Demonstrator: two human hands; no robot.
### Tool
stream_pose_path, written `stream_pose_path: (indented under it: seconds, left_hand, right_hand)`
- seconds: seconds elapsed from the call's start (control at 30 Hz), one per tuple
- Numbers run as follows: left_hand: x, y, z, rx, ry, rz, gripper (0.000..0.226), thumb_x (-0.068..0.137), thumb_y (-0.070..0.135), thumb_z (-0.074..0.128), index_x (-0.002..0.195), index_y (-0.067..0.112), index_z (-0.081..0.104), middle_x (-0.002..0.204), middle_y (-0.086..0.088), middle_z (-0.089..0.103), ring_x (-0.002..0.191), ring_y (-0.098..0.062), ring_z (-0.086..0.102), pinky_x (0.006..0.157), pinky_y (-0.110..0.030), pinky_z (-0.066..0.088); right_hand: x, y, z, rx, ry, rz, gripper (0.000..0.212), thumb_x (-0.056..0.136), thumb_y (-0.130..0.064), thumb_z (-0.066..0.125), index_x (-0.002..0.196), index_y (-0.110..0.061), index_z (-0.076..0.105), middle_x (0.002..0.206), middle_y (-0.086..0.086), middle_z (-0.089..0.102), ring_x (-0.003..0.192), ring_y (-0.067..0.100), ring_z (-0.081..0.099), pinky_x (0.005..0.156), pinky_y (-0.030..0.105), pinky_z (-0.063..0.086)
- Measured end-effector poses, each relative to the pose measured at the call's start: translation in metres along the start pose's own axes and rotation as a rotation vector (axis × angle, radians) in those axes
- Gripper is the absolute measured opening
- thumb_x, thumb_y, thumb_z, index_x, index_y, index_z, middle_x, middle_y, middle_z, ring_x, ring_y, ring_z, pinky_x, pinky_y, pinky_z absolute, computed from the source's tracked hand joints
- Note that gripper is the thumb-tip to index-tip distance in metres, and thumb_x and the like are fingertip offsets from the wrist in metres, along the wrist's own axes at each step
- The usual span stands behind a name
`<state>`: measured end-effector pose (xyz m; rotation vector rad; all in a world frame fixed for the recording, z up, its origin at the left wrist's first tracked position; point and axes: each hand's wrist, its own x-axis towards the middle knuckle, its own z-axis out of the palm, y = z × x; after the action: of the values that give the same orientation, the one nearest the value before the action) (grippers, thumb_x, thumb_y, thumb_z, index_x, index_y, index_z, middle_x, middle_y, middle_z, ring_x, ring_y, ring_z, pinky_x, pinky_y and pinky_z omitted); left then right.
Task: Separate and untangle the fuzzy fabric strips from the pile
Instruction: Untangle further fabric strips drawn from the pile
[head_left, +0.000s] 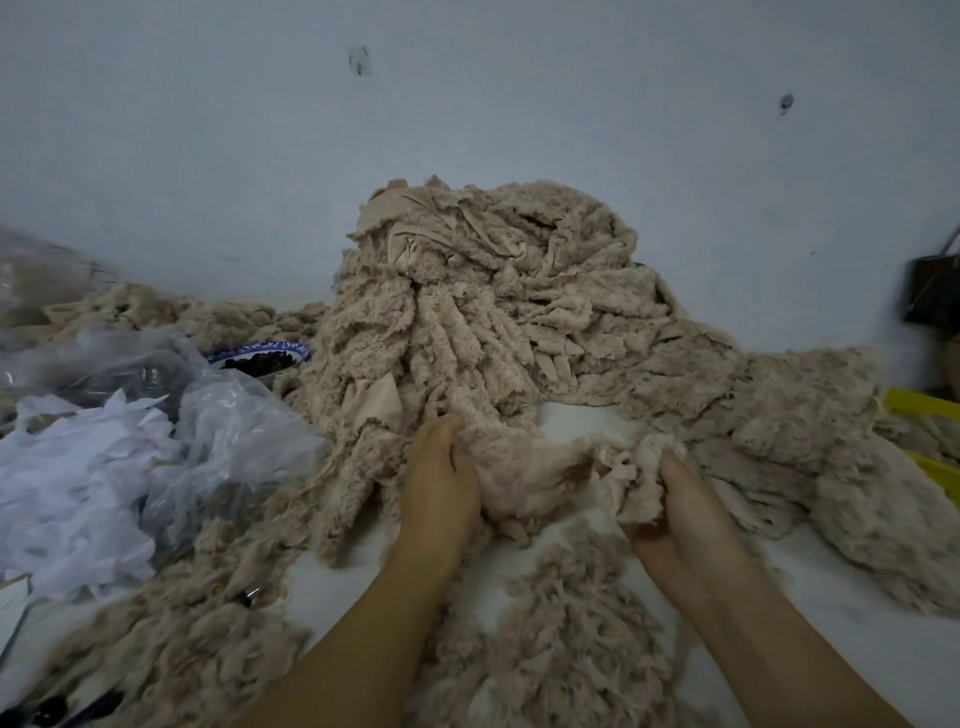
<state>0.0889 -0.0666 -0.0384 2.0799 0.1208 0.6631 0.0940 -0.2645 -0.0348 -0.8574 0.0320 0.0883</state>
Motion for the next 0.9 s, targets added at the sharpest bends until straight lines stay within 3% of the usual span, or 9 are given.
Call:
stream_pose_path:
  seconds: [0.1, 0.27, 0.37, 0.47, 0.5, 0.57, 0.63, 0.7, 0.9]
  left_hand:
    - [-0.005, 0.009, 0.001, 0.065, 0.023, 0.259, 0.039, 0.099, 0.007, 0.041, 0.135, 0.009, 0.055, 0.140, 0.004, 0.043, 0.130, -0.005, 0.034, 0.116, -0.028, 0.028]
    - [-0.018, 0.028, 0.011, 0.104, -0.218, 0.579, 0.047, 0.091, 0.031, 0.054, 0.134, 0.014, 0.058, 0.134, 0.008, 0.049, 0.127, -0.007, 0.042, 0.108, -0.013, 0.028]
    - [-0.021, 0.028, 0.019, 0.142, -0.256, 0.604, 0.047, 0.091, 0.034, 0.064, 0.133, 0.015, 0.059, 0.135, 0.009, 0.049, 0.124, -0.003, 0.043, 0.106, -0.016, 0.034]
    - [-0.021, 0.025, 0.019, -0.032, -0.229, 0.480, 0.026, 0.095, 0.033, 0.052, 0.114, 0.028, 0.069, 0.109, 0.027, 0.054, 0.101, 0.014, 0.047, 0.089, -0.006, 0.039]
    - [-0.020, 0.025, 0.018, -0.121, -0.242, 0.369, 0.022, 0.096, 0.030, 0.049, 0.101, 0.039, 0.069, 0.093, 0.029, 0.059, 0.088, 0.013, 0.053, 0.079, -0.008, 0.043]
    - [-0.017, 0.024, 0.018, -0.336, -0.294, 0.048, 0.029, 0.101, 0.027, 0.047, 0.082, 0.040, 0.066, 0.074, 0.020, 0.067, 0.068, 0.001, 0.061, 0.067, -0.021, 0.051]
    - [-0.015, 0.024, 0.018, -0.583, -0.323, -0.258, 0.023, 0.101, 0.029, 0.053, 0.089, 0.027, 0.071, 0.081, 0.003, 0.076, 0.066, -0.016, 0.068, 0.061, -0.030, 0.055]
    - [-0.012, 0.028, 0.016, -0.802, -0.302, -0.419, 0.031, 0.100, 0.035, 0.057, 0.099, 0.008, 0.072, 0.085, -0.012, 0.077, 0.065, -0.019, 0.071, 0.053, -0.027, 0.055]
    - [-0.012, 0.034, 0.010, -1.018, -0.340, -0.537, 0.039, 0.101, 0.039, 0.050, 0.103, 0.003, 0.066, 0.082, -0.014, 0.075, 0.067, -0.020, 0.073, 0.045, -0.022, 0.054]
  right_hand:
    - [-0.002, 0.001, 0.003, 0.028, 0.000, 0.014, 0.025, 0.106, -0.018, 0.041, 0.116, -0.006, 0.061, 0.102, 0.012, 0.071, 0.070, 0.014, 0.071, 0.057, 0.026, 0.057]
    - [-0.004, 0.005, 0.006, -0.054, -0.060, -0.028, 0.025, 0.105, -0.017, 0.042, 0.113, -0.004, 0.062, 0.100, 0.012, 0.074, 0.082, 0.017, 0.072, 0.065, 0.028, 0.059]
    - [-0.010, 0.008, 0.011, -0.139, -0.093, -0.053, 0.022, 0.104, -0.017, 0.044, 0.109, -0.012, 0.065, 0.097, 0.008, 0.076, 0.081, 0.016, 0.074, 0.062, 0.026, 0.058]
    - [-0.014, 0.013, 0.014, -0.277, -0.085, -0.066, 0.022, 0.103, -0.019, 0.047, 0.100, -0.019, 0.069, 0.089, 0.001, 0.077, 0.075, 0.011, 0.073, 0.057, 0.021, 0.055]
    - [-0.015, 0.014, 0.015, -0.315, -0.069, -0.075, 0.027, 0.103, -0.018, 0.047, 0.092, -0.021, 0.071, 0.080, -0.003, 0.075, 0.067, 0.007, 0.070, 0.054, 0.019, 0.054]
    - [-0.015, 0.015, 0.017, -0.380, -0.041, -0.086, 0.041, 0.103, -0.017, 0.046, 0.073, -0.026, 0.071, 0.066, -0.006, 0.066, 0.054, 0.004, 0.061, 0.052, 0.020, 0.051]
    - [-0.016, 0.015, 0.019, -0.389, -0.047, -0.098, 0.035, 0.102, -0.021, 0.049, 0.073, -0.023, 0.068, 0.063, -0.004, 0.058, 0.052, 0.004, 0.054, 0.053, 0.022, 0.049]
    - [-0.017, 0.014, 0.020, -0.394, -0.055, -0.100, 0.026, 0.101, -0.029, 0.052, 0.084, -0.016, 0.067, 0.061, -0.002, 0.055, 0.052, 0.006, 0.052, 0.054, 0.024, 0.048]
    - [-0.015, 0.013, 0.020, -0.394, -0.019, -0.070, 0.028, 0.101, -0.031, 0.052, 0.100, -0.009, 0.068, 0.057, -0.002, 0.054, 0.046, 0.008, 0.047, 0.047, 0.023, 0.042]
